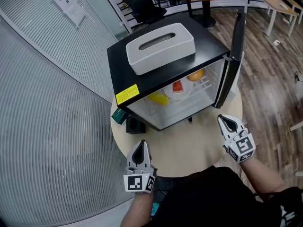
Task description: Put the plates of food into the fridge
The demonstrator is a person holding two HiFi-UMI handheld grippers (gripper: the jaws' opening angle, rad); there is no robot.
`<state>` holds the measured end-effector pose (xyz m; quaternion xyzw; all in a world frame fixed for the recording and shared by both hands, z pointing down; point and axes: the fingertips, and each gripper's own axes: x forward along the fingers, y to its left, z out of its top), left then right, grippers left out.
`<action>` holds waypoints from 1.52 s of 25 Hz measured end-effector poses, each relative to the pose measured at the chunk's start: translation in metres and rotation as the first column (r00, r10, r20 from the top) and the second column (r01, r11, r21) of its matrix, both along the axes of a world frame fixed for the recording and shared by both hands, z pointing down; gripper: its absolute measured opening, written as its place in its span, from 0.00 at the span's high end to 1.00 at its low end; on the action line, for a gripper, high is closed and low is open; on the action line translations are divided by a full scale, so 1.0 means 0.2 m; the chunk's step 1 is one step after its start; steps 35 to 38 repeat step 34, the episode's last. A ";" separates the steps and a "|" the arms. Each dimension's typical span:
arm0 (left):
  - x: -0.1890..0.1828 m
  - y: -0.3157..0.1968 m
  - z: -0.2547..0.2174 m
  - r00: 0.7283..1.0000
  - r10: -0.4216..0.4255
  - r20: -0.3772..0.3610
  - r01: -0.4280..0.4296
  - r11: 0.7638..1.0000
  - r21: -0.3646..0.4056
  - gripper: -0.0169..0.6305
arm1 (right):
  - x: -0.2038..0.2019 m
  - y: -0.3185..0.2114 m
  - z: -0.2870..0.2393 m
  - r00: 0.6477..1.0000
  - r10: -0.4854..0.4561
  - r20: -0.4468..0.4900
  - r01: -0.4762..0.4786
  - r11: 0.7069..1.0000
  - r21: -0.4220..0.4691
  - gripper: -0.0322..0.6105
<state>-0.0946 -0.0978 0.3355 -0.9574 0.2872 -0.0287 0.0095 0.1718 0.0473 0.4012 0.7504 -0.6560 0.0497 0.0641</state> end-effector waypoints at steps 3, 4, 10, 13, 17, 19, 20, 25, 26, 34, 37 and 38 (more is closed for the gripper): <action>0.01 -0.01 0.00 1.000 -0.001 -0.001 0.001 1.000 -0.001 0.97 | -0.03 -0.02 -0.03 0.999 -0.023 -0.032 0.022 0.999 -0.038 0.94; 0.01 -0.01 0.00 1.000 0.000 -0.003 0.000 1.000 -0.002 0.97 | -0.04 -0.03 -0.04 0.999 -0.027 -0.038 0.026 0.999 -0.040 0.94; 0.02 -0.03 -0.04 1.000 0.000 -0.014 0.000 1.000 0.006 0.97 | -0.06 -0.07 -0.10 0.998 -0.029 -0.060 0.031 0.999 0.032 0.94; 0.02 -0.04 -0.05 1.000 -0.010 -0.014 0.010 1.000 0.007 0.97 | -0.05 -0.09 -0.12 0.997 -0.033 -0.068 0.035 0.999 0.031 0.94; 0.01 -0.05 -0.05 0.999 -0.029 -0.024 0.030 0.999 0.015 0.97 | -0.03 -0.11 -0.09 0.997 -0.030 -0.066 0.034 0.998 0.053 0.94; 0.00 -0.05 -0.06 0.999 -0.034 -0.027 0.034 0.999 0.017 0.97 | -0.01 -0.11 -0.07 0.998 -0.020 -0.066 0.022 0.999 0.044 0.94; 0.00 -0.05 -0.06 0.999 -0.035 -0.028 0.035 0.999 0.017 0.97 | 0.00 -0.11 -0.06 0.998 -0.013 -0.063 0.015 0.999 0.040 0.94; 0.04 -0.06 -0.09 0.998 -0.034 -0.049 0.035 0.999 0.019 0.97 | 0.03 -0.12 -0.05 0.998 0.015 -0.063 -0.012 0.999 0.037 0.94; 0.06 -0.06 -0.11 0.998 -0.027 -0.056 0.028 0.999 0.026 0.97 | 0.03 -0.13 -0.06 0.998 0.016 -0.067 -0.014 0.999 0.038 0.94; -0.14 0.24 -0.17 0.992 -0.122 -0.036 0.122 0.992 -0.015 0.97 | -0.26 -0.08 -0.02 0.989 -0.150 0.000 0.149 0.988 -0.038 0.94; -0.14 0.24 -0.17 0.992 -0.122 -0.036 0.122 0.992 -0.015 0.97 | -0.26 -0.08 -0.02 0.989 -0.150 0.000 0.149 0.988 -0.038 0.94; -0.14 0.24 -0.17 0.992 -0.122 -0.036 0.122 0.992 -0.015 0.97 | -0.26 -0.08 -0.02 0.989 -0.150 0.000 0.149 0.988 -0.038 0.94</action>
